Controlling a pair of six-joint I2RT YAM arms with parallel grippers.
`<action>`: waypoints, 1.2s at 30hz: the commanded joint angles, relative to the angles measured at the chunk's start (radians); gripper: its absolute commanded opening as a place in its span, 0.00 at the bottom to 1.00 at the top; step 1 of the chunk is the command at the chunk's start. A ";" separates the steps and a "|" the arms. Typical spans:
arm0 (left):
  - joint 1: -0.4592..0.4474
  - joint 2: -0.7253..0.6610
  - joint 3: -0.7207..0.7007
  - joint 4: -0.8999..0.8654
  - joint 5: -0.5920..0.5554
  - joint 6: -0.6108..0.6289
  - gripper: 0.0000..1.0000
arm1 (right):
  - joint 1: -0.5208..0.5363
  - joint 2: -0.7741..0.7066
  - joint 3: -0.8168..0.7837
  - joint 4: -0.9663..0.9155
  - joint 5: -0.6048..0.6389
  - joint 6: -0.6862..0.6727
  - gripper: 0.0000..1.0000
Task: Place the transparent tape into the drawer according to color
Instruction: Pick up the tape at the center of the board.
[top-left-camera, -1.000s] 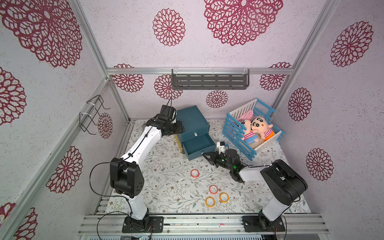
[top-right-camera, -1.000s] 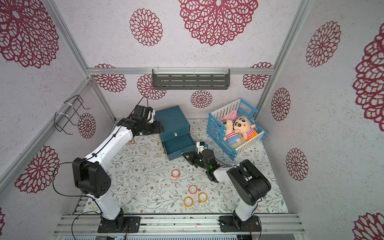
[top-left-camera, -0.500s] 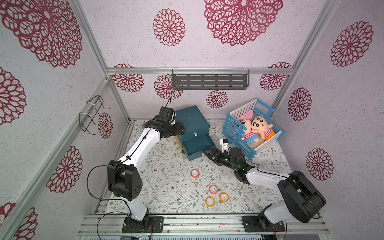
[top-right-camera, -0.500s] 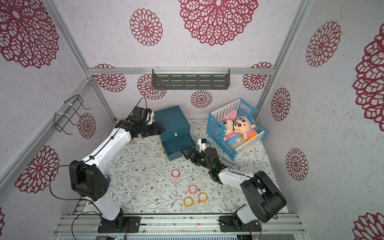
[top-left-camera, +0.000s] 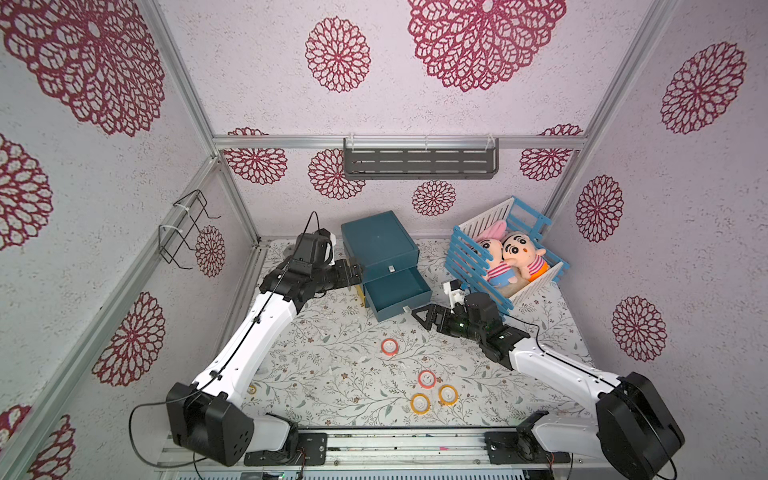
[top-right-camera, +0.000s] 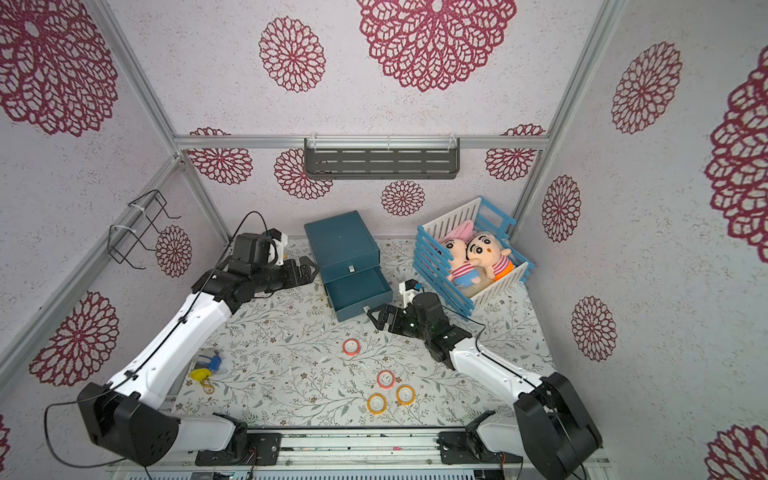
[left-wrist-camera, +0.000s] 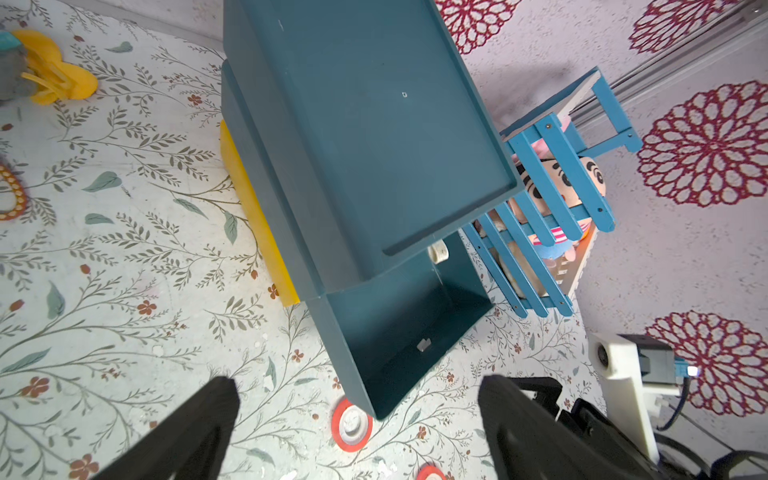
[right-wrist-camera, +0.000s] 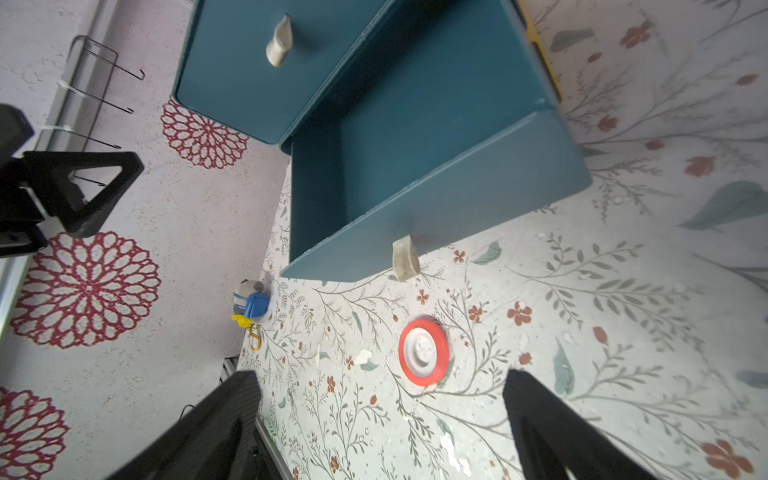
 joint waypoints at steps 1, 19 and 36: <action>-0.027 -0.054 -0.068 0.027 0.011 -0.036 0.97 | -0.009 -0.045 0.057 -0.196 0.023 -0.144 0.99; -0.108 -0.142 -0.363 0.055 0.033 -0.083 0.97 | 0.097 -0.032 0.129 -0.663 0.183 -0.358 0.91; -0.123 -0.185 -0.490 0.094 0.042 -0.111 0.97 | 0.324 0.159 0.163 -0.723 0.330 -0.342 0.67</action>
